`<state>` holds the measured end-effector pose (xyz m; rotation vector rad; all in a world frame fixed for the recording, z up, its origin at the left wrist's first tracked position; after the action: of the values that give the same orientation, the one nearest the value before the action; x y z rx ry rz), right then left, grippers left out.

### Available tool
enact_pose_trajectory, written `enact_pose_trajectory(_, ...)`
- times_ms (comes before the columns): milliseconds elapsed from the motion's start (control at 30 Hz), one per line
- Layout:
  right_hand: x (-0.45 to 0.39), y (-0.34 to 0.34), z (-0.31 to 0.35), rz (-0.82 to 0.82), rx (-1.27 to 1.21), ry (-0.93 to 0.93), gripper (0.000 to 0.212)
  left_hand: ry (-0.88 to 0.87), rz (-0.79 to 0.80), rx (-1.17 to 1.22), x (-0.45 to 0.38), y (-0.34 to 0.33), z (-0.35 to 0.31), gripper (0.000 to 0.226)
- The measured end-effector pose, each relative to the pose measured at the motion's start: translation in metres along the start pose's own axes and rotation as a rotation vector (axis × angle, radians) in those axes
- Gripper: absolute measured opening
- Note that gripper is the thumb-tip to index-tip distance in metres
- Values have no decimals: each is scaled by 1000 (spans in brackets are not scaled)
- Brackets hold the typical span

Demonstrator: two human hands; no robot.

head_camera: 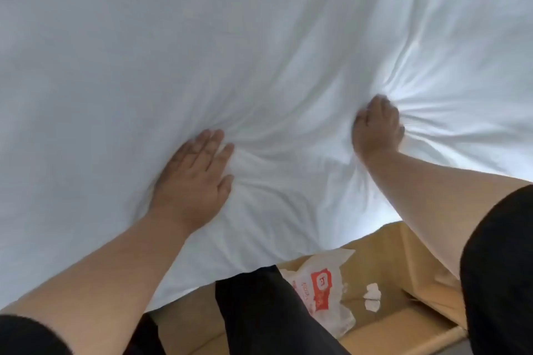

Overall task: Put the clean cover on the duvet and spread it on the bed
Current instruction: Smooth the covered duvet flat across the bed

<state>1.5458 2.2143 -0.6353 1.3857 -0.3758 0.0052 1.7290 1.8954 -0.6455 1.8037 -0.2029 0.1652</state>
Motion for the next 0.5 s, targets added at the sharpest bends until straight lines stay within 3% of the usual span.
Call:
enact_pose_trajectory(67, 23, -40, 126, 73, -8, 226, 62, 211, -22, -49, 37, 11, 92, 65)
enact_pose_trajectory(167, 136, -99, 299, 300, 51, 768, 75, 621, 111, -90, 130, 30, 227, 70)
enact_pose_trajectory(233, 234, -124, 360, 464, 85, 1057, 71, 862, 216, -56, 195, 42, 280, 72)
enact_pose_trajectory(300, 303, -131, 378, 602, 138, 1248, 66, 1052, 230, -55, 245, 52, 303, 68)
enact_pose_trajectory(400, 313, -111, 367, 561, 60, 1257, 62, 1024, 200, -77, 267, 58, 294, 69)
enact_pose_trajectory(500, 260, -69, 319, 286, -123, 1061, 56, 833, 76, 17, 235, 60, 256, 70)
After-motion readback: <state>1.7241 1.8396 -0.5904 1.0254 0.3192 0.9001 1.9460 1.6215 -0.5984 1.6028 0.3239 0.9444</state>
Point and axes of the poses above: each hand's wrist, its own x-axis away from the middle knuckle, its own y-axis out of the back of the hand, z = x × y, the point moved 3 cm from there along -x, towards the middle knuckle, and after that the axes turned 4 degrees about y, right-handed, at the moved point
